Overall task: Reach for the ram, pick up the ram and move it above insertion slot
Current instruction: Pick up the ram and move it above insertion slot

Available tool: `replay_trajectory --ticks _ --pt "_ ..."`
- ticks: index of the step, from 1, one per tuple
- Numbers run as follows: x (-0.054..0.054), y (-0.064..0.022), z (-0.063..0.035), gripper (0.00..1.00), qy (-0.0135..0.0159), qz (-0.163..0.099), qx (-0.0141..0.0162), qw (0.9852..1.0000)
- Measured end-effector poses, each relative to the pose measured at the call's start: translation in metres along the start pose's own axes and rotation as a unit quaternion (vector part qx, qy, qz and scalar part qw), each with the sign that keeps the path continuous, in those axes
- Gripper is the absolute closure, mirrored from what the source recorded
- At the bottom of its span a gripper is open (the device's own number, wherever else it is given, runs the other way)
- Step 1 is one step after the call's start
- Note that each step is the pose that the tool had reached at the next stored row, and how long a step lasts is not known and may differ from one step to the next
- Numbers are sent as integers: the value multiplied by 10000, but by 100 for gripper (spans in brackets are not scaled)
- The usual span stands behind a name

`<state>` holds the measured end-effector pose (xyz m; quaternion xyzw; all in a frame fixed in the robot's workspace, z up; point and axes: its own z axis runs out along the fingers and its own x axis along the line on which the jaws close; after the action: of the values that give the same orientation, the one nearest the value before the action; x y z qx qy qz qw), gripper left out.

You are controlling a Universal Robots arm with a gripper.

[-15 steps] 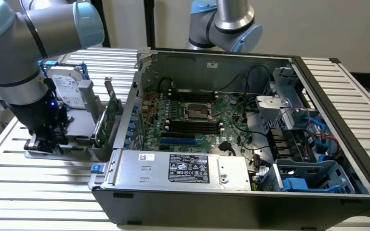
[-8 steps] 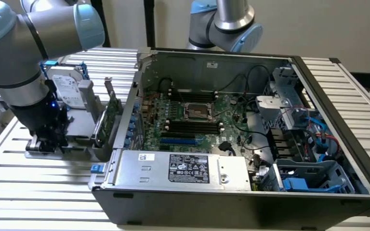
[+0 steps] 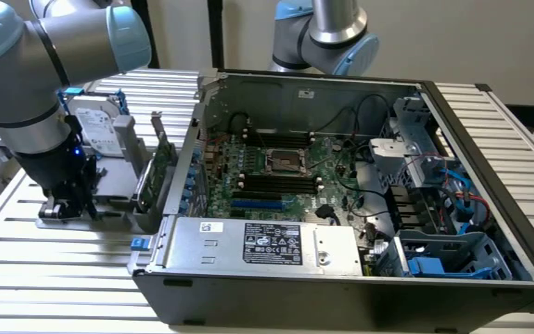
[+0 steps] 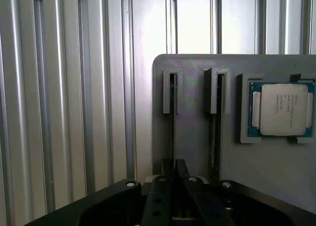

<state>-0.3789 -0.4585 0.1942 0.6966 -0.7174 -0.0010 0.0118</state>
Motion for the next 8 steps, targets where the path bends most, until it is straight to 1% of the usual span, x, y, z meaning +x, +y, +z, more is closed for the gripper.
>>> replay_trajectory --ticks 8 --pt "0 0 0 86 0 0 0 10000"
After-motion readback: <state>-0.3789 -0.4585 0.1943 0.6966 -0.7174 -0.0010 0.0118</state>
